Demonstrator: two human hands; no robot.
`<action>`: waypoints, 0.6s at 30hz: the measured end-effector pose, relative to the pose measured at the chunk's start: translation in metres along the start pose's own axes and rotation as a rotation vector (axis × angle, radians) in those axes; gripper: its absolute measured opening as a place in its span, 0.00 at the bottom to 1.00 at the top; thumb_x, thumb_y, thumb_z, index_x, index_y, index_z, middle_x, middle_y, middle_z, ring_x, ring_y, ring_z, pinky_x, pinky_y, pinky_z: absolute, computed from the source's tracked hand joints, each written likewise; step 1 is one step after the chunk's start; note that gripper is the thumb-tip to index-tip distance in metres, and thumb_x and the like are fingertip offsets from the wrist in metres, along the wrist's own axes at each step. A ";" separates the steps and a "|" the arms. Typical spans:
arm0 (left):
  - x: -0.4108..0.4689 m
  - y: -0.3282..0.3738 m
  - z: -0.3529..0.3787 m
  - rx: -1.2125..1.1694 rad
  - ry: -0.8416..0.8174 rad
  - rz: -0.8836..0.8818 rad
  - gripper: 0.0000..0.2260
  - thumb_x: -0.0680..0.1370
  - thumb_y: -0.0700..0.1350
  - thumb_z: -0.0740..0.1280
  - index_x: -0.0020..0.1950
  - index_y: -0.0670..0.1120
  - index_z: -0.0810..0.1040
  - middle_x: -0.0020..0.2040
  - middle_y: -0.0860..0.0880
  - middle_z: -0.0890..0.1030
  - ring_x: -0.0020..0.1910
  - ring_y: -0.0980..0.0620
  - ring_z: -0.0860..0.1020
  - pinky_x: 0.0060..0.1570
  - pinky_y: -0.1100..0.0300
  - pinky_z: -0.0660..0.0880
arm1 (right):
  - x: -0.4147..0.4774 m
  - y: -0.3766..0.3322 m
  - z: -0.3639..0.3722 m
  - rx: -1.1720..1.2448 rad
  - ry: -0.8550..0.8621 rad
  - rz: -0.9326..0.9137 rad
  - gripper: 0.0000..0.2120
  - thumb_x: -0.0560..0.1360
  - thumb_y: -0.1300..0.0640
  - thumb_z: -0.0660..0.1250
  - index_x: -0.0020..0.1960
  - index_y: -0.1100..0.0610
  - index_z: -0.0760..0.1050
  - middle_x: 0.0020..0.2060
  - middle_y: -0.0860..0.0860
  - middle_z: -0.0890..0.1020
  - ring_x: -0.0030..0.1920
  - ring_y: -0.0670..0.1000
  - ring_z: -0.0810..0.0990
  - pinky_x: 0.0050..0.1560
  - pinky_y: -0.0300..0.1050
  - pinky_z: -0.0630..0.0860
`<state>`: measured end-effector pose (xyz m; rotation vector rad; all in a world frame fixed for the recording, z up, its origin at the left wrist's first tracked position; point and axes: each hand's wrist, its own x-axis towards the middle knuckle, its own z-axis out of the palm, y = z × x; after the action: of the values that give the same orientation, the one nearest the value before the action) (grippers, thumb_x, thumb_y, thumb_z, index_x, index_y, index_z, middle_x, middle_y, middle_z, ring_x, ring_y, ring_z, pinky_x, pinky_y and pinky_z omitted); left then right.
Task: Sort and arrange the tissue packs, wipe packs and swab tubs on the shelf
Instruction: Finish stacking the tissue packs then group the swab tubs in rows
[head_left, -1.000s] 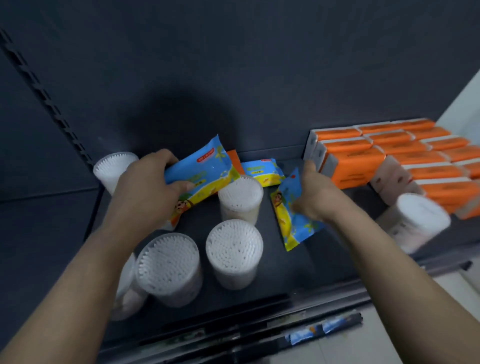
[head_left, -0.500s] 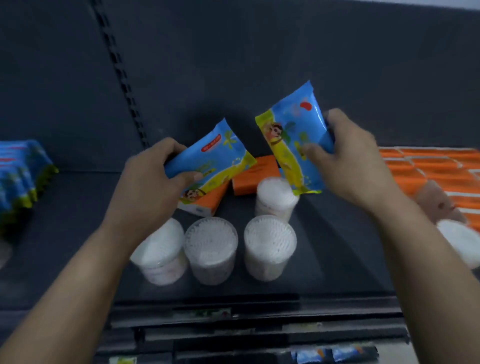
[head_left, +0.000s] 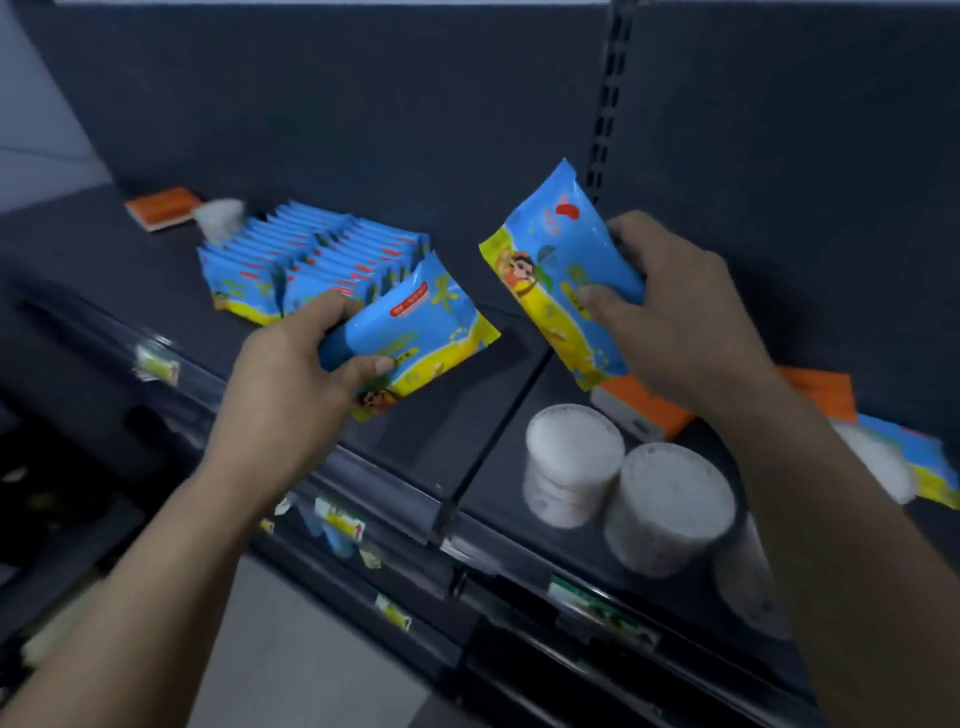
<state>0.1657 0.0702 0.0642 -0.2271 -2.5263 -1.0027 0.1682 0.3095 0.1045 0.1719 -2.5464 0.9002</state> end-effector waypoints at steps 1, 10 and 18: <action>0.001 -0.008 -0.004 -0.006 0.006 -0.002 0.09 0.70 0.42 0.73 0.43 0.46 0.74 0.34 0.52 0.75 0.33 0.55 0.71 0.32 0.67 0.66 | 0.004 -0.006 0.008 -0.004 -0.012 -0.007 0.10 0.74 0.57 0.66 0.54 0.54 0.72 0.45 0.52 0.80 0.46 0.54 0.78 0.49 0.53 0.76; 0.047 -0.114 -0.060 -0.022 -0.047 -0.014 0.09 0.70 0.41 0.73 0.43 0.48 0.75 0.33 0.53 0.75 0.33 0.57 0.72 0.33 0.61 0.68 | 0.046 -0.084 0.103 -0.010 -0.011 0.022 0.09 0.75 0.57 0.66 0.54 0.53 0.72 0.45 0.50 0.80 0.45 0.53 0.78 0.45 0.49 0.75; 0.111 -0.210 -0.114 -0.073 -0.046 -0.026 0.10 0.71 0.39 0.72 0.41 0.50 0.73 0.33 0.53 0.76 0.31 0.62 0.71 0.29 0.70 0.65 | 0.087 -0.142 0.186 -0.001 -0.011 0.052 0.08 0.74 0.59 0.66 0.52 0.53 0.71 0.43 0.49 0.80 0.42 0.51 0.79 0.40 0.47 0.76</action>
<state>0.0394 -0.1609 0.0563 -0.2417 -2.5424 -1.1128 0.0603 0.0847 0.0942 0.1118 -2.5724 0.9200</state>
